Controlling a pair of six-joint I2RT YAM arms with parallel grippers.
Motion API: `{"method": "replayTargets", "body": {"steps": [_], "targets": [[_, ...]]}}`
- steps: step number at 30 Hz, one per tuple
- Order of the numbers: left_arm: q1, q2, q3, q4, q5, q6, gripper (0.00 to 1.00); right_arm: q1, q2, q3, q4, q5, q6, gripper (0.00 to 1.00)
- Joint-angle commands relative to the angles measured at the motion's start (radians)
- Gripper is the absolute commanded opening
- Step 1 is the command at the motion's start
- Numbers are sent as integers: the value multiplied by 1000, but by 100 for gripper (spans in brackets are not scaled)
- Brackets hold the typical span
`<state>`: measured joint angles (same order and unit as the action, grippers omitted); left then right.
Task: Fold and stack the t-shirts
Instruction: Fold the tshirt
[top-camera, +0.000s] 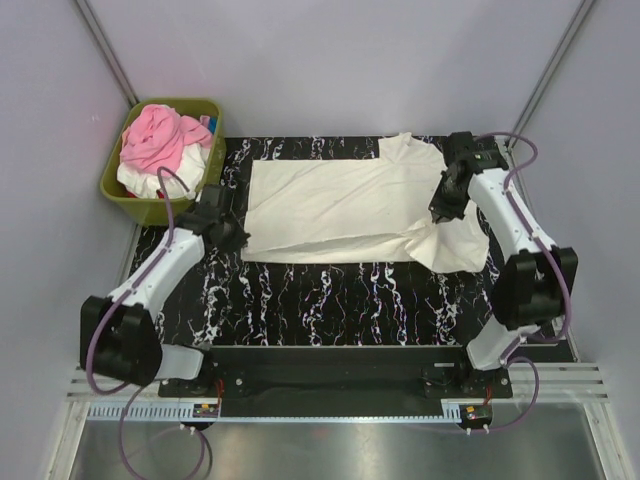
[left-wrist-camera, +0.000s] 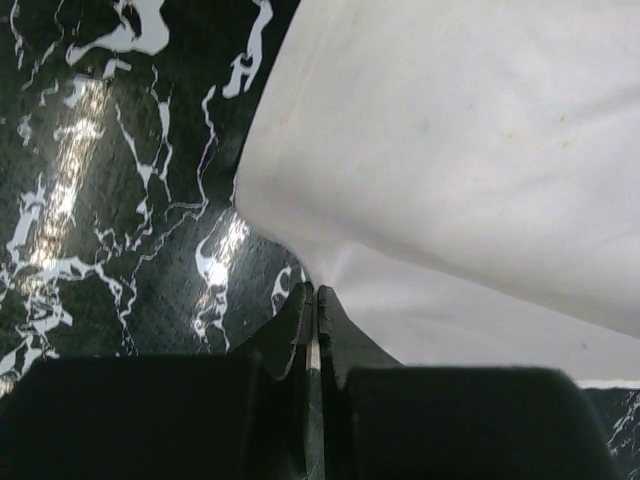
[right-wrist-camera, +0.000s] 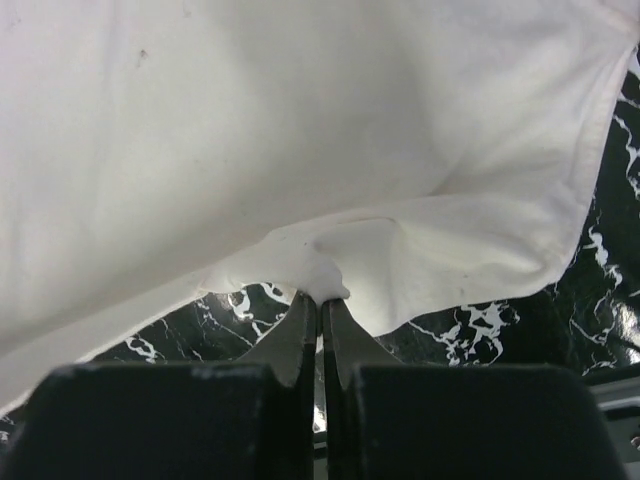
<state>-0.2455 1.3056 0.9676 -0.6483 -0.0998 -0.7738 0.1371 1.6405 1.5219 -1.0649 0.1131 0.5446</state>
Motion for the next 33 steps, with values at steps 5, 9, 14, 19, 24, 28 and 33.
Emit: {"method": "replayTargets", "body": {"steps": [5,9,14,19,24,28,33], "targets": [[41,260,218,22,64,100,0,-10,244,224,-56,48,-101,0],[48,375,310,19,69,125,0,-24,341,343,-90,60,-101,0],[57,483,414,-10,49,142,0,-34,430,463,-106,43,-120,0],[87,552,470,-60,17,139,0,-53,512,562,-129,-6,-150,0],[152,604,493,-56,89,139,1,-99,636,720,-179,-73,-147,29],[153,681,566,-97,150,182,53,-174,726,909,-282,-26,-133,99],[150,563,493,-68,129,208,75,-188,563,694,-192,53,-138,100]]}}
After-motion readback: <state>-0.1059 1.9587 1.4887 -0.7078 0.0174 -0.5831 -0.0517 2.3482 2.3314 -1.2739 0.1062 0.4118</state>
